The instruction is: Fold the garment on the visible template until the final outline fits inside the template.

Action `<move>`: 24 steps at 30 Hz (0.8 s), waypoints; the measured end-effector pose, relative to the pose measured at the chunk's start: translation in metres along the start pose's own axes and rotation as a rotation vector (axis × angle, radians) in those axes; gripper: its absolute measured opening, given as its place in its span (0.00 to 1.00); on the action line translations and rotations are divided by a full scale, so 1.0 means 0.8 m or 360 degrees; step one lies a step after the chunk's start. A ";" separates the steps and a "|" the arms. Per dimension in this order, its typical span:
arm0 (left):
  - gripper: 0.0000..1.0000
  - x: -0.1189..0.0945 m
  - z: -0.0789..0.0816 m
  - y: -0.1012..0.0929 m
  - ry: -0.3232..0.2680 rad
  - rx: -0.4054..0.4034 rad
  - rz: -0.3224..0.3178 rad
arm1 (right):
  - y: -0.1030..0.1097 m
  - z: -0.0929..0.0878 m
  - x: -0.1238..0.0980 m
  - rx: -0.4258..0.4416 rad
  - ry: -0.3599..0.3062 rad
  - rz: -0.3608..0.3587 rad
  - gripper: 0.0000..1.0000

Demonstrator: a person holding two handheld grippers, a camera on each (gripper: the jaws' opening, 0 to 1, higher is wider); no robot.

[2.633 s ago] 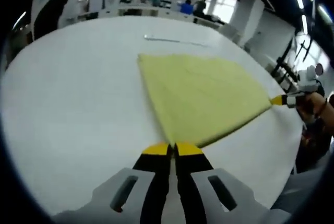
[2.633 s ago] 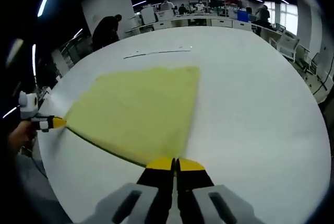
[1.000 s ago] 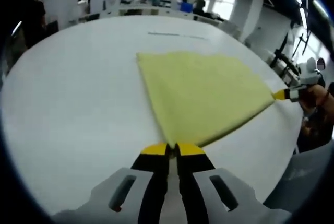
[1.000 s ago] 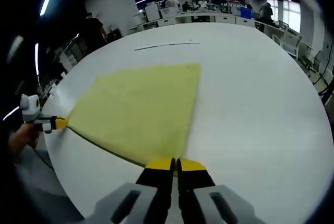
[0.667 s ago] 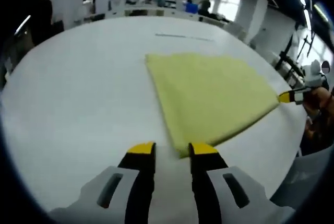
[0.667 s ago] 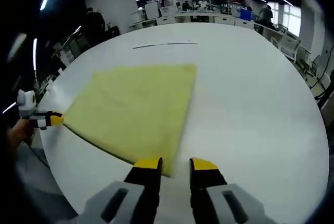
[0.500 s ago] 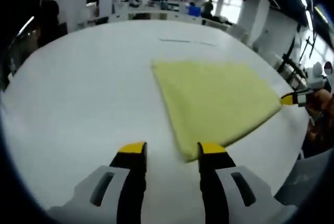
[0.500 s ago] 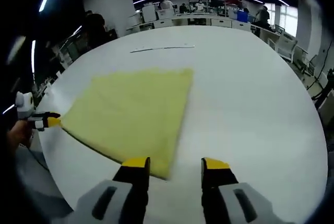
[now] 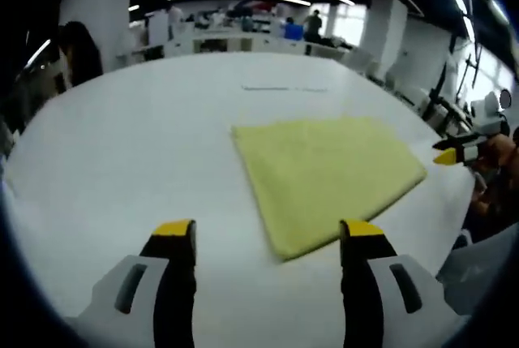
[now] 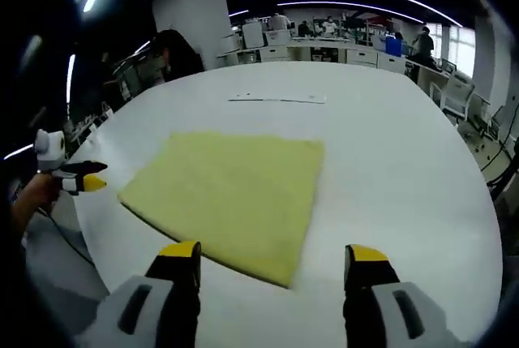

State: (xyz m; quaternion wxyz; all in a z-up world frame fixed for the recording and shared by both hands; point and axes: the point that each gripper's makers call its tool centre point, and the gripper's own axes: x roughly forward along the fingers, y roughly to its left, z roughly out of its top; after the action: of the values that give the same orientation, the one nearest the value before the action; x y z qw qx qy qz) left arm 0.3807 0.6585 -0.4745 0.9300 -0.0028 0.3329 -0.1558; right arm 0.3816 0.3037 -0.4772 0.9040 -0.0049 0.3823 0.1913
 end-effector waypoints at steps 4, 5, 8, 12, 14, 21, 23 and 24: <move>0.78 -0.012 0.009 -0.005 -0.0034 0.0028 -0.0016 | 0.015 0.011 -0.014 -0.0065 -0.0033 0.0033 0.81; 0.80 -0.014 0.010 -0.006 -0.0041 0.0041 -0.0018 | 0.018 0.013 -0.019 -0.0081 -0.0046 0.0036 0.82; 0.86 -0.023 0.013 -0.009 -0.0049 0.0055 -0.0031 | 0.028 0.018 -0.031 -0.0093 -0.0068 0.0062 0.85; 0.93 -0.037 0.017 -0.019 -0.0070 0.0063 -0.0074 | 0.039 0.022 -0.045 -0.0131 -0.0095 0.0087 0.89; 0.95 -0.044 0.018 -0.025 -0.0073 0.0084 -0.0094 | 0.045 0.021 -0.051 -0.0154 -0.0099 0.0106 0.90; 0.99 -0.063 0.020 -0.034 -0.0083 0.0141 -0.0113 | 0.060 0.021 -0.076 -0.0178 -0.0123 0.0179 0.95; 0.99 -0.067 0.020 -0.033 -0.0083 0.0165 -0.0098 | 0.062 0.021 -0.082 -0.0184 -0.0133 0.0185 0.96; 0.99 -0.070 0.021 -0.033 -0.0090 0.0177 -0.0091 | 0.062 0.020 -0.084 -0.0183 -0.0135 0.0188 0.96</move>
State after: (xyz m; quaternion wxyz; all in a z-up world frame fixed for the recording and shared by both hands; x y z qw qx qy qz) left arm 0.3429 0.6479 -0.4240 0.9329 0.0348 0.2971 -0.2005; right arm 0.3324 0.3294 -0.4120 0.9047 -0.0261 0.3317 0.2660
